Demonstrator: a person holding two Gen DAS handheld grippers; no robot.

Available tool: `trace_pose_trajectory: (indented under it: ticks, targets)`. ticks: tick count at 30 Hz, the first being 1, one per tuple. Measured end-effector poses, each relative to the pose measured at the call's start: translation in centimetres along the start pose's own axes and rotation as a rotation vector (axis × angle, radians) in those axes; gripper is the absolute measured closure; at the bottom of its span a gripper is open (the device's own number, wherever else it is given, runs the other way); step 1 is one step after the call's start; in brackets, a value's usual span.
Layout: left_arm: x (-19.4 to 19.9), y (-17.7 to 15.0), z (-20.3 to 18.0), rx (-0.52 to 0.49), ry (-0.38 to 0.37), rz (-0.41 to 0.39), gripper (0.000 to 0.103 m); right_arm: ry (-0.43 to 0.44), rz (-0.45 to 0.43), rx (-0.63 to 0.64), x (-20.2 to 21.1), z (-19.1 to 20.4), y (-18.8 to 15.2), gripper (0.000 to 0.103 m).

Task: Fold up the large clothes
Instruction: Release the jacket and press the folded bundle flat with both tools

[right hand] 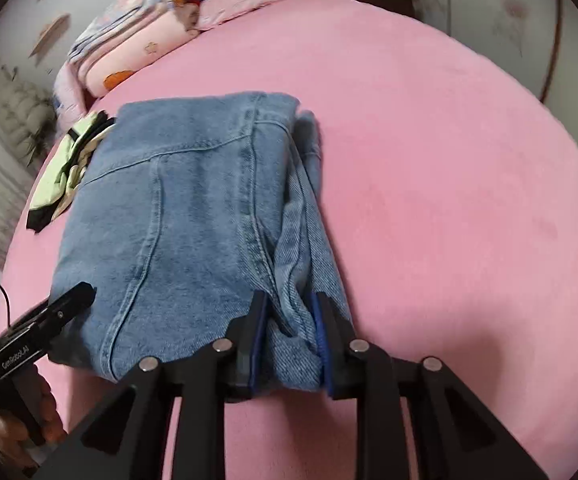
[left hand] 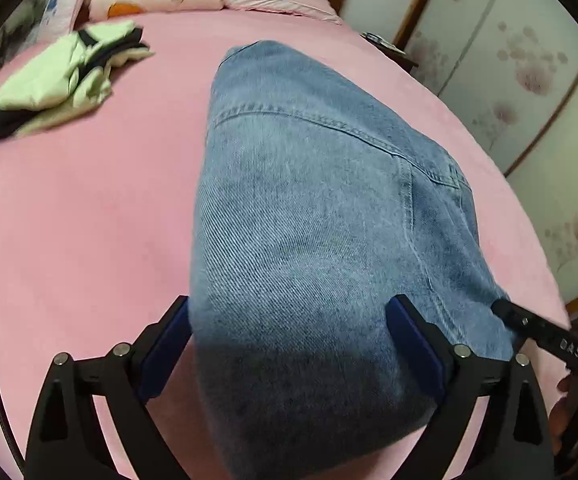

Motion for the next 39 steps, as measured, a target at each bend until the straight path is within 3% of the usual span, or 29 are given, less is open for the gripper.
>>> trace_pose_trajectory:
  ticks: [3,6,10,13,15,17,19,22,25,26,29,32,39]
  targets:
    - [-0.5,0.2,0.5,0.019,0.0,0.005,0.003,-0.039,-0.02,-0.032,1.6,0.0,0.8,0.067]
    - [-0.1,0.4,0.4,0.002,0.006,0.016,0.003,-0.093,-0.058,-0.036,3.6,-0.1,1.2,0.067]
    - [1.1,0.7,0.1,-0.019,0.005,0.063,0.004,-0.068,-0.132,0.001,6.5,1.6,1.7,0.067]
    - [3.3,1.3,-0.2,-0.029,-0.012,0.05,0.004,-0.033,-0.167,0.068,7.4,4.5,2.1,0.067]
    - [4.7,1.8,-0.4,-0.049,-0.013,0.026,0.004,-0.003,-0.154,0.113,6.9,6.4,2.1,0.067]
    - [5.4,1.9,-0.6,-0.067,-0.011,0.015,0.004,0.028,-0.128,0.149,5.3,8.1,2.1,0.077]
    - [5.5,2.0,-1.0,-0.081,-0.018,0.01,0.004,0.055,-0.076,0.17,3.2,9.1,2.1,0.092]
    - [4.7,2.0,-1.5,-0.095,-0.027,0.023,0.004,0.085,0.002,0.158,0.1,9.3,2.1,0.094]
    - [3.8,1.8,-2.0,-0.122,-0.017,0.031,0.004,-0.004,0.032,0.16,-2.6,6.9,2.8,0.103]
    - [3.4,1.6,-2.1,-0.13,-0.01,0.036,0.004,-0.057,0.028,0.171,-3.2,5.6,3.0,0.103]
    - [2.4,1.1,-2.1,-0.17,0.034,0.045,0.004,-0.026,0.062,0.149,-4.5,3.7,3.0,0.103]
    - [1.6,0.6,-2.0,-0.223,0.075,0.059,0.004,-0.062,0.054,0.207,-4.4,4.2,3.0,0.103]
    - [2.5,2.1,-1.2,-0.171,0.047,0.099,0.004,-0.028,0.091,0.143,-2.9,4.8,3.7,0.101]
Point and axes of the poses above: each gripper's, at about its wrist camera, not at the fingertips, and x roughly against the way its jaws point, z to its left, y to its top, the point moved 9 cm from there along -x, roughly the way its jaws point, and after that the axes turned 1 degree about -x, right-handed, at the moved point
